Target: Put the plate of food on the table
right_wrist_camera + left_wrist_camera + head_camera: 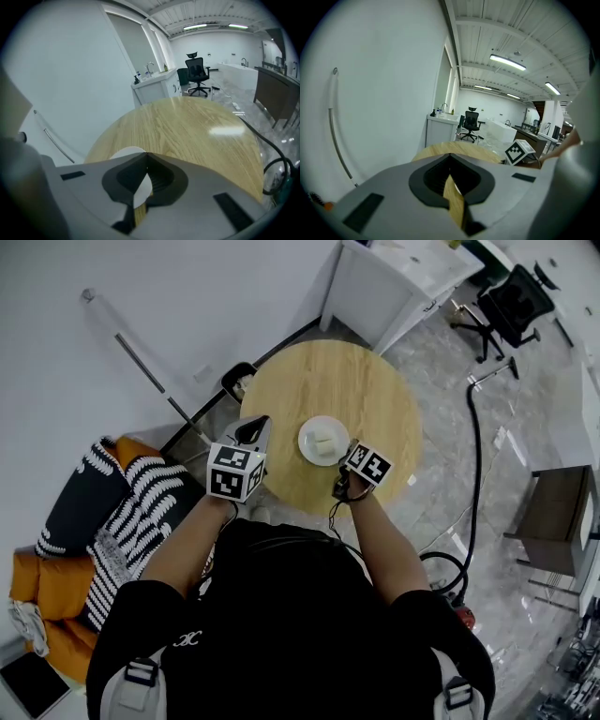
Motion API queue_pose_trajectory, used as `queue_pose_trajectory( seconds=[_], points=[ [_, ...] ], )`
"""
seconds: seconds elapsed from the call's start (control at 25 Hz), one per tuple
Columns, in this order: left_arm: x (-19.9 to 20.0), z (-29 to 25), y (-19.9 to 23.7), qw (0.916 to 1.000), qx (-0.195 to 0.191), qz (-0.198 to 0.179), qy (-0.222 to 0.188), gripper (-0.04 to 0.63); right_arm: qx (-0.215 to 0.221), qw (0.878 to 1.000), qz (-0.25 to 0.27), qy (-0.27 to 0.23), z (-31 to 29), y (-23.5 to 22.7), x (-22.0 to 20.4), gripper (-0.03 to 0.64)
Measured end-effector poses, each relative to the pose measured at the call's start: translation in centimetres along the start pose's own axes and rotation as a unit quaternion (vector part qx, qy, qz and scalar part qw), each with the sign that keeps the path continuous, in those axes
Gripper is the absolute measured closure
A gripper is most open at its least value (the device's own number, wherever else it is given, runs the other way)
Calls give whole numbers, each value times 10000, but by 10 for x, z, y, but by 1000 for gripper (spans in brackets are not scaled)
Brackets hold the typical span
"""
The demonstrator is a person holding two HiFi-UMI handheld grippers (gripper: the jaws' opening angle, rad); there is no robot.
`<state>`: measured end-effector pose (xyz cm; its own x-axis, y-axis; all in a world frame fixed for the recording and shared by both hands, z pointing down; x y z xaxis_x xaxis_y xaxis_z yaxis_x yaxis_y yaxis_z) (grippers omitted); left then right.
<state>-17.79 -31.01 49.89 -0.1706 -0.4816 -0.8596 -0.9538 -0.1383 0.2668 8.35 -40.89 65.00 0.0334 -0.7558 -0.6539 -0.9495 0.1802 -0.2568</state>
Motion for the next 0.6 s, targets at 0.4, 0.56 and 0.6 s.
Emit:
queue_pose_trajectory(
  seconds=[0.4,0.56,0.6],
  points=[
    [5,-15,-37,9990,-356,-254,-64,591,56,9753,1654,-1462,64,8,53,609],
    [10,-18,-50,9984,-449,-317,-106,591,68,9579,2031,-2029,96,14,74,609],
    [11,-19,-53,9983,-467,-331,-119,591,77,9537,2099,-2152,104,16,78,609]
  ],
)
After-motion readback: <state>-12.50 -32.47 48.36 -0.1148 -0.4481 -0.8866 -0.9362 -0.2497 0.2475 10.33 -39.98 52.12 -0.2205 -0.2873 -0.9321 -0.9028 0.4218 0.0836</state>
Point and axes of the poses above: the fingertips, and each gripper's own axes: z backward along the fingers, y to its left, x out of its top, the point moved 5 cm from there along z, backward along the fingers, and after that the axes turned 8 degrees about z, right-handed, at the moved point
